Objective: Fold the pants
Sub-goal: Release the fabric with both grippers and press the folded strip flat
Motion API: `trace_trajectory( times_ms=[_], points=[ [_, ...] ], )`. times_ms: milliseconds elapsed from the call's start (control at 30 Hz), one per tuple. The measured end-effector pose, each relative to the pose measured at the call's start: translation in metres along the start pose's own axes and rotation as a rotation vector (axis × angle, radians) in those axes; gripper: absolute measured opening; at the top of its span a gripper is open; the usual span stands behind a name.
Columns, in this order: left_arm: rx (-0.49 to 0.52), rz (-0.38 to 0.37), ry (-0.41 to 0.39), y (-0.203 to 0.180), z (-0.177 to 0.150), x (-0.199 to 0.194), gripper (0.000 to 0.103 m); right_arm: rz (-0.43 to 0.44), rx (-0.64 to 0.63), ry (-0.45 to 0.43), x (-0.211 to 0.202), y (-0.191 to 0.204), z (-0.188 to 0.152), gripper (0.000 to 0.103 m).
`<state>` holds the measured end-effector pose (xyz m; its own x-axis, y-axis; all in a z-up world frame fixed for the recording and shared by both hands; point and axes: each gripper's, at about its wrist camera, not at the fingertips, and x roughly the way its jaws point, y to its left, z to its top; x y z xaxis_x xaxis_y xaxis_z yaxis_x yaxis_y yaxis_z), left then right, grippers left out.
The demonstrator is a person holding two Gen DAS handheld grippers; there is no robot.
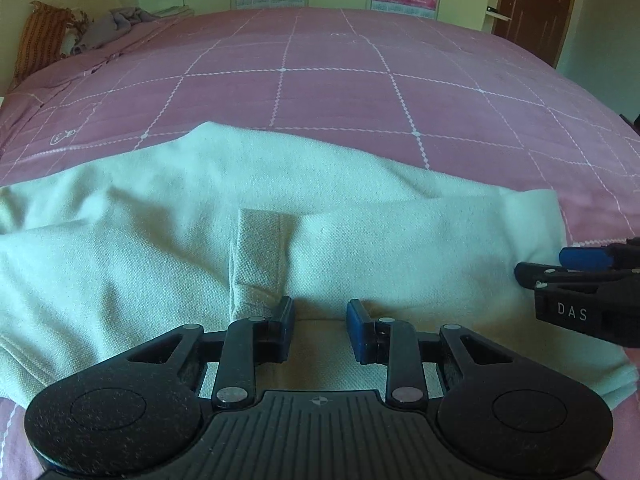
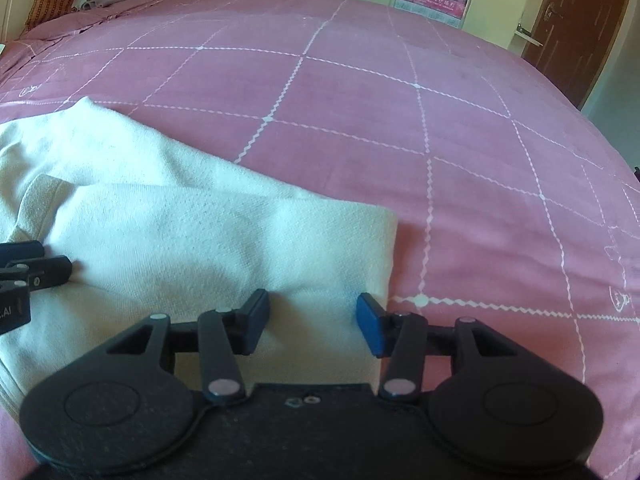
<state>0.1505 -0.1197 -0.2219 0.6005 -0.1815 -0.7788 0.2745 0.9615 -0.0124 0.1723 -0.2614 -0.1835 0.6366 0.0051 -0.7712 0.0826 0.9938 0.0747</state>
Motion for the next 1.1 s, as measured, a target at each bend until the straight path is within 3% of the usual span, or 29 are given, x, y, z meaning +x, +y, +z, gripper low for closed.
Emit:
trace_trajectory(
  times_ms=[367, 667, 833, 900, 967, 1033, 1100],
  points=[
    [0.019, -0.038, -0.001, 0.007, -0.039, -0.031, 0.030, -0.011, -0.009, 0.001, -0.029, 0.009, -0.022, 0.049],
    [0.036, -0.037, -0.016, 0.006, -0.049, -0.044, 0.030, 0.014, 0.000, -0.020, -0.060, 0.014, -0.053, 0.050],
    [0.046, -0.044, -0.025, 0.007, -0.050, -0.044, 0.030, 0.050, 0.015, -0.103, -0.085, 0.031, -0.044, 0.054],
    [0.049, -0.057, -0.021, 0.009, -0.049, -0.044, 0.030, 0.053, 0.008, -0.123, -0.087, 0.042, -0.041, 0.061],
    [0.048, -0.072, -0.016, 0.011, -0.048, -0.044, 0.030, 0.056, 0.007, -0.078, -0.076, 0.052, -0.043, 0.069],
    [0.056, -0.083, -0.016, 0.013, -0.048, -0.044, 0.030, 0.054, 0.009, -0.017, -0.059, 0.058, -0.053, 0.069],
    [0.054, -0.089, -0.017, 0.014, -0.048, -0.047, 0.030, 0.044, 0.021, -0.044, -0.060, 0.059, -0.059, 0.070]
  ],
)
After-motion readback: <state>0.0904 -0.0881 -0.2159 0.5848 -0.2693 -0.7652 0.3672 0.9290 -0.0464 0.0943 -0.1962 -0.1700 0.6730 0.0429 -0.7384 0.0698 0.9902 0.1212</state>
